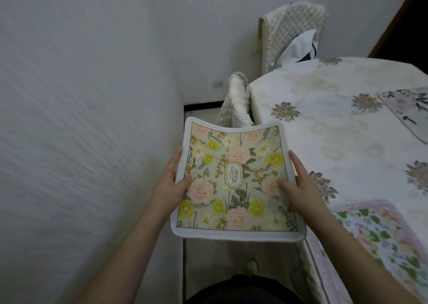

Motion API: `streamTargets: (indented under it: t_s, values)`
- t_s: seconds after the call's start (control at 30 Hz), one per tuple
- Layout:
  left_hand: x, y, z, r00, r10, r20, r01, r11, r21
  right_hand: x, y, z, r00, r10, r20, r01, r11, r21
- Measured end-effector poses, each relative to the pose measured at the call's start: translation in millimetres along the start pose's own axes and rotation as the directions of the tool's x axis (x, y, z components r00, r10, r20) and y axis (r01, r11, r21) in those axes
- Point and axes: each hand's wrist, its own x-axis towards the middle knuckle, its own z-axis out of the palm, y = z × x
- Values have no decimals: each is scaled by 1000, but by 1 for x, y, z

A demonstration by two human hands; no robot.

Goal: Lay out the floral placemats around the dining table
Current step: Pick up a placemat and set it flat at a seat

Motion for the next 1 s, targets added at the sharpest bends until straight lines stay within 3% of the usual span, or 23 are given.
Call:
streamTargets:
  t_s: [0.27,0.6,1.0]
  values:
    - [77,39,41,995,-39,87,49,992,-114,64,-13,-33,998,29,-60,-28,999,21]
    - [170,73,82,973,-7,232,19,999,-48,104,-20,-64,972,103,-212,-87,993,86]
    - [309,115,124,839,29,544,15,997,-77,154,-36,-55,858,213,-467,-148,974,174]
